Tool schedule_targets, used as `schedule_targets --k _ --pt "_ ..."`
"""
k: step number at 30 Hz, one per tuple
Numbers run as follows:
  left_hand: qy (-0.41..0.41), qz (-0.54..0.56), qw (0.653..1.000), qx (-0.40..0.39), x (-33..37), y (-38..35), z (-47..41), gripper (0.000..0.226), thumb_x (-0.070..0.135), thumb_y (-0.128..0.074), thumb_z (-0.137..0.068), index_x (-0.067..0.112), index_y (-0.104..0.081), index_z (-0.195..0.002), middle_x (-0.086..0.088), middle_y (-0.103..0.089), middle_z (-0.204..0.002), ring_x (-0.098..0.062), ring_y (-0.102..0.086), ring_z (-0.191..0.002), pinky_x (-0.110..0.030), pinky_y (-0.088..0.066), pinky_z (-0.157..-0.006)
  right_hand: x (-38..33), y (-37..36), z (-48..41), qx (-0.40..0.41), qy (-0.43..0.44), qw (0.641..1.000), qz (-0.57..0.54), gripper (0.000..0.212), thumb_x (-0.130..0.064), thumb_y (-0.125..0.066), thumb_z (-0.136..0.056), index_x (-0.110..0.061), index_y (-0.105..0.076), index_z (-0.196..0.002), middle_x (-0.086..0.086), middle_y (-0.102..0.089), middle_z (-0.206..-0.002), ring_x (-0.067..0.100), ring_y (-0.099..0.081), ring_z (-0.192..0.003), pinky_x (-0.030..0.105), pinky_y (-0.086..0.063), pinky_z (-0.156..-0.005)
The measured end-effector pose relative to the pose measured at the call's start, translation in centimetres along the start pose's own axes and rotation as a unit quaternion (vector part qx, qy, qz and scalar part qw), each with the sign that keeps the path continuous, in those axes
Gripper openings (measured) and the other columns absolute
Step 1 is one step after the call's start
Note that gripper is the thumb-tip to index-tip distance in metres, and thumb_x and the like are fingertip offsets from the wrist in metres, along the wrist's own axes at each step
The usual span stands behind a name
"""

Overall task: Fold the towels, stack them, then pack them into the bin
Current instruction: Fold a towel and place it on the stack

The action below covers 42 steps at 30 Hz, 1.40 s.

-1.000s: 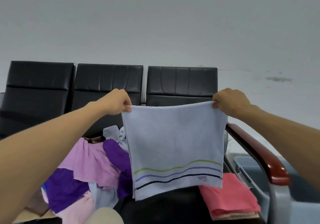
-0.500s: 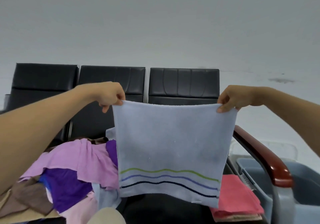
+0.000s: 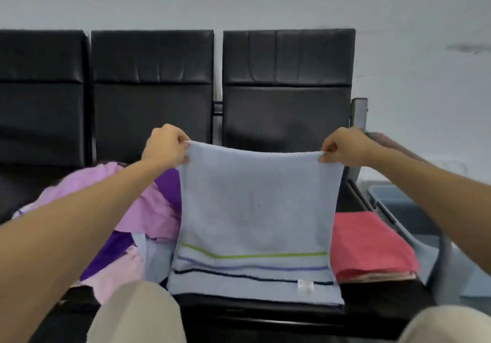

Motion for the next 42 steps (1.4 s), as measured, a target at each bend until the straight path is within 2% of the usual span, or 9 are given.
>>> schedule_targets --k 4,9,15,24,28,32,36,39,42 --pt "-0.014 0.028 0.999 0.03 -2.3 -5.1 2.5 0.02 0.008 -0.056 -0.09 0.01 -0.073 -0.1 -0.012 -0.072 -0.094 -0.026 -0.066 -0.094 -0.029 -0.05 -0.084 0.9 -6.3 1.8 0.003 -0.01 0.999 -0.039 0.011 -0.024 -0.068 -0.085 -0.013 -0.071 -0.086 0.001 -0.063 -0.077 0.022 -0.059 -0.08 0.028 -0.037 -0.073" --pt "-0.035 0.075 0.996 0.038 -5.4 -7.4 7.2 0.015 0.007 -0.055 -0.092 0.008 -0.068 -0.1 -0.007 -0.069 -0.099 -0.022 -0.063 -0.09 -0.032 -0.046 -0.082 0.4 -10.2 6.0 0.031 0.016 0.994 -0.099 0.01 -0.018 -0.07 -0.084 -0.016 -0.075 -0.093 -0.007 -0.063 -0.077 0.014 -0.058 -0.075 0.005 -0.036 -0.061" --pt "-0.014 0.142 0.981 -0.132 -8.3 -7.9 10.1 0.016 -0.001 -0.057 -0.091 0.011 -0.066 -0.088 -0.007 -0.067 -0.074 -0.001 -0.064 -0.055 -0.009 -0.047 -0.052 -0.4 -11.7 9.1 -0.018 0.09 0.979 -0.179 0.011 -0.013 -0.08 -0.074 -0.02 -0.078 -0.083 -0.024 -0.064 -0.068 -0.005 -0.059 -0.073 0.005 -0.039 -0.065" --pt "-0.051 0.14 0.937 -0.316 -7.9 -8.5 12.1 0.007 0.0 -0.065 -0.086 0.004 -0.071 -0.084 0.005 -0.063 -0.06 -0.011 -0.049 -0.05 -0.012 -0.04 -0.054 -0.9 -14.7 10.9 -0.18 0.119 0.968 -0.128 0.006 -0.025 -0.077 -0.078 -0.029 -0.076 -0.082 -0.021 -0.07 -0.078 -0.005 -0.06 -0.073 0.011 -0.042 -0.066" --pt "-0.046 0.048 0.917 -0.394 -9.0 -9.7 12.7 0.009 0.006 -0.07 -0.084 0.013 -0.075 -0.083 0.008 -0.065 -0.061 -0.012 -0.05 -0.052 -0.015 -0.039 -0.053 -1.8 -15.1 11.6 -0.21 0.118 0.963 -0.118 0.006 -0.027 -0.075 -0.08 -0.031 -0.074 -0.083 -0.02 -0.069 -0.079 -0.004 -0.059 -0.075 0.009 -0.042 -0.066" --pt "-0.032 -0.007 0.879 -0.476 -9.7 -11.1 13.8 0.007 0.021 -0.073 -0.083 0.026 -0.076 -0.087 0.008 -0.072 -0.082 -0.01 -0.05 -0.053 -0.02 -0.043 -0.054 -3.1 -17.5 12.7 -0.292 0.123 0.945 -0.086 0.01 -0.027 -0.07 -0.081 -0.027 -0.072 -0.091 -0.018 -0.067 -0.078 -0.001 -0.06 -0.075 0.013 -0.046 -0.071" --pt "-0.044 -0.059 0.93 -0.36 -9.3 -11.2 12.0 0.02 0.041 -0.07 -0.083 0.022 -0.068 -0.079 0.007 -0.067 -0.075 -0.006 -0.05 -0.054 -0.022 -0.045 -0.057 -3.7 -18.5 12.9 -0.34 0.119 0.93 -0.072 0.014 -0.044 -0.065 -0.084 -0.029 -0.068 -0.084 -0.019 -0.063 -0.07 -0.002 -0.057 -0.067 0.013 -0.043 -0.067" --pt "-0.04 -0.094 0.97 -0.219 -9.0 -10.9 9.9 0.039 0.052 -0.07 -0.078 0.017 -0.052 -0.084 0.003 -0.06 -0.08 -0.013 -0.052 -0.07 -0.031 -0.044 -0.066 -4.8 -18.0 11.6 -0.239 0.142 0.96 -0.033 0.023 -0.052 -0.054 -0.089 -0.033 -0.068 -0.089 -0.02 -0.062 -0.087 -0.003 -0.054 -0.08 0.013 -0.041 -0.074" --pt "0.016 -0.067 0.981 -0.183 -9.1 -11.8 9.0 0.055 0.055 -0.071 -0.076 0.016 -0.041 -0.101 0.001 -0.05 -0.096 -0.017 -0.052 -0.079 -0.034 -0.042 -0.067 -6.5 -18.8 10.5 -0.157 0.156 0.974 -0.048 0.03 -0.054 -0.052 -0.09 -0.037 -0.063 -0.111 -0.021 -0.051 -0.111 -0.001 -0.048 -0.104 0.02 -0.041 -0.091"
Point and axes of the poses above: each hand's wrist, its own z-axis away from the middle knuckle, its own y-axis out of the back of the hand, x = y × z, the point moved 7 cm from there along -z, towards the middle knuckle
